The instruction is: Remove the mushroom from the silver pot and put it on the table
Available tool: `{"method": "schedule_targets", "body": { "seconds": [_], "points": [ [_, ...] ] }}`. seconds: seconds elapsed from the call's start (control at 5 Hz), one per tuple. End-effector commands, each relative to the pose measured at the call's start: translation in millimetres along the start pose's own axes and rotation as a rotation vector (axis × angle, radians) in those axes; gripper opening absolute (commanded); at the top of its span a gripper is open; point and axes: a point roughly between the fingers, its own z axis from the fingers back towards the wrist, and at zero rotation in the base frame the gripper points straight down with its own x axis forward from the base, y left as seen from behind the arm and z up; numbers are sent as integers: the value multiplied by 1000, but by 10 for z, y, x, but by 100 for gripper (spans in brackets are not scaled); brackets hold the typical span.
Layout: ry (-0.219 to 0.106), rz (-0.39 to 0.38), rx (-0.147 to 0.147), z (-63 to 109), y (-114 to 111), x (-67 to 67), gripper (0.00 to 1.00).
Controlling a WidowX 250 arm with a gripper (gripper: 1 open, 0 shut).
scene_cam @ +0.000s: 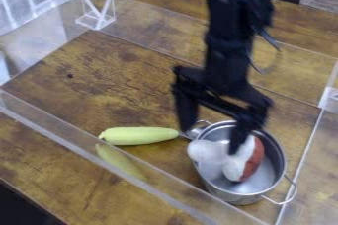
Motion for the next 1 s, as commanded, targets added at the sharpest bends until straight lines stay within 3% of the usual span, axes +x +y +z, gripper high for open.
{"method": "schedule_targets", "body": {
  "seconds": [0.0,0.2,0.8],
  "points": [
    [-88,8,-18,204,-252,70,100],
    [-98,24,-16,180,-285,125,100],
    [-79,165,-11,213,-263,271,100]
  ]
}}
